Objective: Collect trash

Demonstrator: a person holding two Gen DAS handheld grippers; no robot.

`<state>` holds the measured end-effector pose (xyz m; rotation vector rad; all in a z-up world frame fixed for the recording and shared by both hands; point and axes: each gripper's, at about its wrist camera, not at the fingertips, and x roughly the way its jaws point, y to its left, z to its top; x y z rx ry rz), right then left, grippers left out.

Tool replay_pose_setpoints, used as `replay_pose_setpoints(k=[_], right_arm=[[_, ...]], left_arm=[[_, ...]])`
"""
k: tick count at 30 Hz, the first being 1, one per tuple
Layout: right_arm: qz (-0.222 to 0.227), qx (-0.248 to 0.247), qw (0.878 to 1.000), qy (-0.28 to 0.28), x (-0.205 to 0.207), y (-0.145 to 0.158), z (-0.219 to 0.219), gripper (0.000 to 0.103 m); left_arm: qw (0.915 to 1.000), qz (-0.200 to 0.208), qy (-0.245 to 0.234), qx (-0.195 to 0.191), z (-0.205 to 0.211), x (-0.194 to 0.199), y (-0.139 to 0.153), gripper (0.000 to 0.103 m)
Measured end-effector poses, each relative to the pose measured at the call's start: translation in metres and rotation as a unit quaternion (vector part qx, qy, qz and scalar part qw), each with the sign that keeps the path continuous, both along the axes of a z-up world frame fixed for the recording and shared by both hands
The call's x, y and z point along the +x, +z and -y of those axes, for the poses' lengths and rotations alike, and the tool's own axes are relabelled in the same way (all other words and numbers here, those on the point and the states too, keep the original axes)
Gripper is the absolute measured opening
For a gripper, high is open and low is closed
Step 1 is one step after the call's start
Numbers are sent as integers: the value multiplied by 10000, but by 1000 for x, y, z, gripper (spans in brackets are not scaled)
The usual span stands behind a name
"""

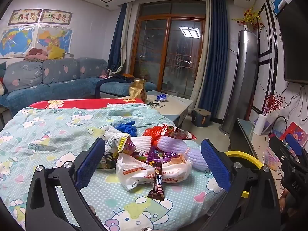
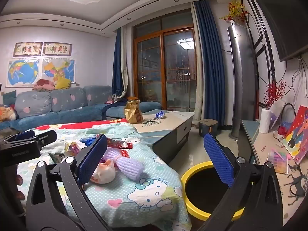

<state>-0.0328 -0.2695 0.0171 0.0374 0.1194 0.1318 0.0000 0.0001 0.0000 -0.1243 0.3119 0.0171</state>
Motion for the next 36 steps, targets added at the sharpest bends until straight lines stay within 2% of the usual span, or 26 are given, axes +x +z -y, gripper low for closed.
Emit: replay_pose_setpoints(k=[3, 17, 36], right_arm=[[13, 99, 9999, -7, 0, -1, -1, 93], [-7, -139, 9999, 18, 0, -2, -9, 93], [-41, -136, 9999, 12, -1, -2, -10, 93]], left_arm=[[10000, 9, 8, -31, 0, 0, 0, 97], [9999, -20, -121, -48, 5, -4, -2, 97], [9999, 42, -140, -36, 9, -8, 4, 97]])
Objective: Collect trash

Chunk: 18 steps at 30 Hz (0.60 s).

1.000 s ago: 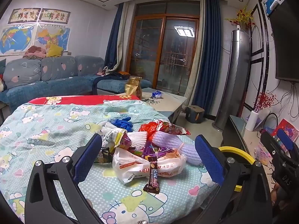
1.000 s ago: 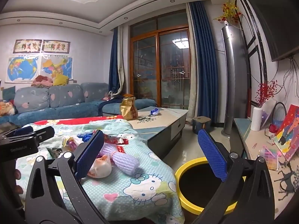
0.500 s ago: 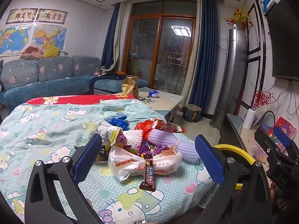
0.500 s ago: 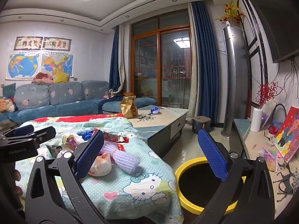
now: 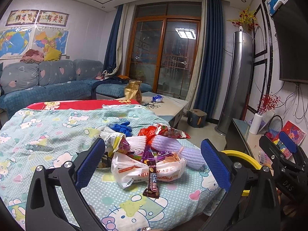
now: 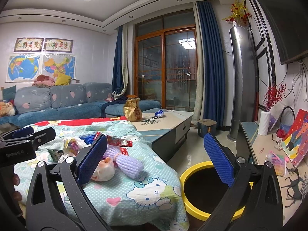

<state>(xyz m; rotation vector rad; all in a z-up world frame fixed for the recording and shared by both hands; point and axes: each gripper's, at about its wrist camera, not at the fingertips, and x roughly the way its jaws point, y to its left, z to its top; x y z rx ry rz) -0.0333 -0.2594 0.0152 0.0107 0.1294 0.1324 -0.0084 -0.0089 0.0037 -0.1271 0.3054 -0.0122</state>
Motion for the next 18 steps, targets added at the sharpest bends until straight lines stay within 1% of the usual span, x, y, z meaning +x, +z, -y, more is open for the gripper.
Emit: replay_pose_setpoints(k=[8, 18], right_arm=[[-32, 14, 10000, 24, 0, -1, 0, 93], [-145, 13, 9999, 77, 5, -11, 1, 93]], left_arm=[[10000, 11, -2, -6, 0, -1, 1, 97], [10000, 10, -7, 1, 0, -2, 1, 97]])
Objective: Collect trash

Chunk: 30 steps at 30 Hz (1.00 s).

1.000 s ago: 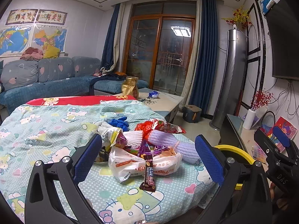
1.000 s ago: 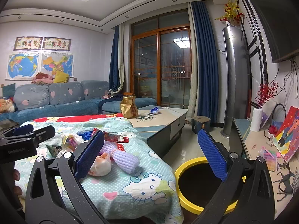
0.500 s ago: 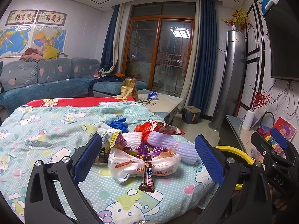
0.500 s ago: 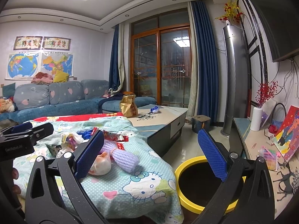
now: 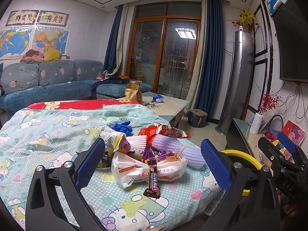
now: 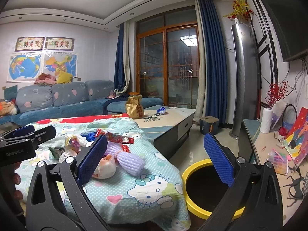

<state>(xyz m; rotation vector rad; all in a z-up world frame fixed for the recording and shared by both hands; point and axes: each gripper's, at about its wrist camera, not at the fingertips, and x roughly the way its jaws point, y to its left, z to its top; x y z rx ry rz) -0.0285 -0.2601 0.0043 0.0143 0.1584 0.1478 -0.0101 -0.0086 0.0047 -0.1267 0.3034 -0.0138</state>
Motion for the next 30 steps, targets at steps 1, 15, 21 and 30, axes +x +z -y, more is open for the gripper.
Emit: replay_pose_setpoints(k=[1, 15, 21, 30], right_arm=[[-19, -3, 10000, 8, 1, 1, 0, 93], [-327, -157, 9991, 209, 18, 1, 7, 93], [-567, -229, 9977, 302, 34, 1, 8, 93], [-800, -525, 9931, 671, 69, 5, -9, 93]], left_arm=[[10000, 6, 6, -1, 0, 0, -1, 97], [9988, -464, -150, 41, 1, 16, -16, 97], [9973, -689, -261, 39, 1, 33, -30, 97], [9977, -684, 35, -12, -26, 61, -24, 97]])
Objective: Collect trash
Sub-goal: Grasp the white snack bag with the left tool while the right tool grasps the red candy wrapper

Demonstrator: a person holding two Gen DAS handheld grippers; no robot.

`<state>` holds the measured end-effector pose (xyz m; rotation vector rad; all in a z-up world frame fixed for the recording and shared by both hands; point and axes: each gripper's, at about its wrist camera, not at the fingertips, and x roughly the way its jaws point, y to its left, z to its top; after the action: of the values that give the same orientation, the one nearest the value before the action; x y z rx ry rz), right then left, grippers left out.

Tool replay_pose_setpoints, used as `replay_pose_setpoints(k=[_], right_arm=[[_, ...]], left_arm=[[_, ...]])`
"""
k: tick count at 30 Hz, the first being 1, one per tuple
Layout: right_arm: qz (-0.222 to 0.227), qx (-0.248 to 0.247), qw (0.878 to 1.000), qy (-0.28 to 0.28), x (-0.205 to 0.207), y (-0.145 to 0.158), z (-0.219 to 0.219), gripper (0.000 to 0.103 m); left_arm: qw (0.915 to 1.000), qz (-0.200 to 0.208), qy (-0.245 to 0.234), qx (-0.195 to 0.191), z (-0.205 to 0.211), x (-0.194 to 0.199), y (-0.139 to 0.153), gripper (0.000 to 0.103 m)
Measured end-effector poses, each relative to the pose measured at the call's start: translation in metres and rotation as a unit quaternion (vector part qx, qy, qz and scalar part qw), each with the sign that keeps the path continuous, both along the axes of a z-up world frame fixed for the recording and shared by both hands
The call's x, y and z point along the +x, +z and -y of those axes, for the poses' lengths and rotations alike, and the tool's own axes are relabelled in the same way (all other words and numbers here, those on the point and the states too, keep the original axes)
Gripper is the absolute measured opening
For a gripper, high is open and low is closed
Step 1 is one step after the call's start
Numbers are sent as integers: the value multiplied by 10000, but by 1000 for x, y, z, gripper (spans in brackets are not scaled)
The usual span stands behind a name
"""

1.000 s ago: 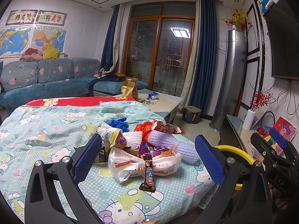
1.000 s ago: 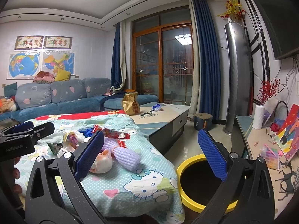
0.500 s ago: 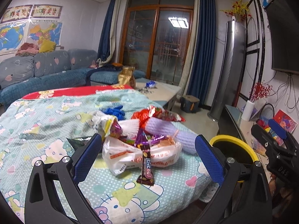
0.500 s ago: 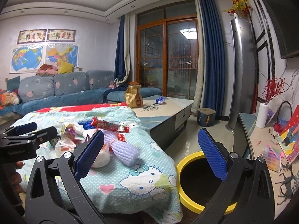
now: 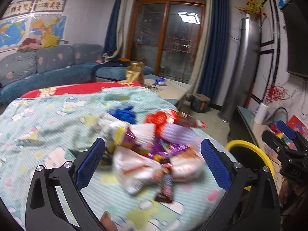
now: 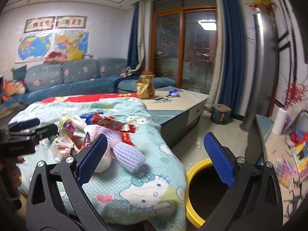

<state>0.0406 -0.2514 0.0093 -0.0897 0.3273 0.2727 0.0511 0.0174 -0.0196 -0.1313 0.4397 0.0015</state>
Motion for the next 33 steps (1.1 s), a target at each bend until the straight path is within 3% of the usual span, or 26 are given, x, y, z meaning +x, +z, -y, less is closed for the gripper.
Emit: replay_pose_setpoints(k=[15, 18, 28, 33], right_arm=[[-394, -845, 9886, 1186, 56, 5, -77, 91], [-456, -1159, 9826, 1378, 65, 3, -91, 88], [-503, -2261, 9601, 1566, 94, -10, -131, 74], [-625, -2387, 9560, 1586, 103, -17, -138, 62]], left_arm=[[9984, -485, 291, -26, -69, 39, -5, 93], [9979, -615, 182, -30, -75, 45, -8, 83], [9946, -989, -305, -107, -70, 70, -15, 76], [9912, -1238, -417, -197, -68, 87, -21, 68]])
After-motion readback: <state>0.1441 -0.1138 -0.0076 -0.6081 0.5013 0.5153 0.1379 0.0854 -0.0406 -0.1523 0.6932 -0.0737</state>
